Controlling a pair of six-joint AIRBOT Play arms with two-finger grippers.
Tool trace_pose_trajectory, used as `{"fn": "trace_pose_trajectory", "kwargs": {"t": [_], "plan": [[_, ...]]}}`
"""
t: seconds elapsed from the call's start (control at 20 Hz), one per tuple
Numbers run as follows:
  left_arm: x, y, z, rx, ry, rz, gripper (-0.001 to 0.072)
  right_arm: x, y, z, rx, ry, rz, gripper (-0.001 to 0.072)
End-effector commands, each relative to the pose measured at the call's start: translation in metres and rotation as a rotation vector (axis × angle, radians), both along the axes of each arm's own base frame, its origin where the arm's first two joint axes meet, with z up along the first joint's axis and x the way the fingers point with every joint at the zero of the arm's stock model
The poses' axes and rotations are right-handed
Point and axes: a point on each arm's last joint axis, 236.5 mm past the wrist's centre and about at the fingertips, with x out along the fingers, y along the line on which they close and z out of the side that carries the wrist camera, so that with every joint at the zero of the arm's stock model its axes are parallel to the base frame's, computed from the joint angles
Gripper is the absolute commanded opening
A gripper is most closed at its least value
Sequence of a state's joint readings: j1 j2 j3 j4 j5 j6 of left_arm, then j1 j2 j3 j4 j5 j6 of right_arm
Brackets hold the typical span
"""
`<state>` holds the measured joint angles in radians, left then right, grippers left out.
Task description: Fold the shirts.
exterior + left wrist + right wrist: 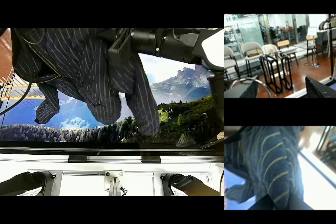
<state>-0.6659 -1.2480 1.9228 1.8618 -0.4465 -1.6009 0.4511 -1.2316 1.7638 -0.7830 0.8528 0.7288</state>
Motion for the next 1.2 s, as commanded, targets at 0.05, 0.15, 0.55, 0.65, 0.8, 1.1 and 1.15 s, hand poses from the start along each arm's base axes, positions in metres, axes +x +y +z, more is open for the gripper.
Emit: {"fn": "trace_pose_trajectory", "kwargs": {"t": [0.05,0.15,0.55,0.65,0.8,1.1,1.15], "plan": [[-0.014,0.0,0.008,-0.017,-0.003,-0.02,0.0694,0.01,-0.019,0.033,0.052,-0.108,-0.1,0.0097],[-0.021,0.007,0.015,-0.025,-0.011,-0.017,0.0678,0.012,-0.024,0.042,0.072,-0.133,-0.129,0.0097],[-0.047,0.023,0.005,0.014,0.093,-0.013,0.0677,0.04,-0.066,0.069,0.12,-0.216,-0.349,0.0097],[-0.063,0.024,0.017,-0.005,0.071,-0.038,0.0677,0.063,-0.114,0.086,0.158,-0.258,-0.533,0.0097],[-0.073,0.032,0.024,-0.014,0.065,-0.04,0.0677,0.079,-0.217,0.092,0.187,-0.219,-0.822,0.0097],[-0.068,0.029,0.018,-0.003,0.078,-0.035,0.0676,0.03,-0.407,0.104,0.081,-0.254,-1.355,0.0097],[-0.067,0.028,0.017,-0.002,0.08,-0.035,0.0676,0.019,-0.427,0.104,0.094,-0.242,-1.411,0.0097]]}}
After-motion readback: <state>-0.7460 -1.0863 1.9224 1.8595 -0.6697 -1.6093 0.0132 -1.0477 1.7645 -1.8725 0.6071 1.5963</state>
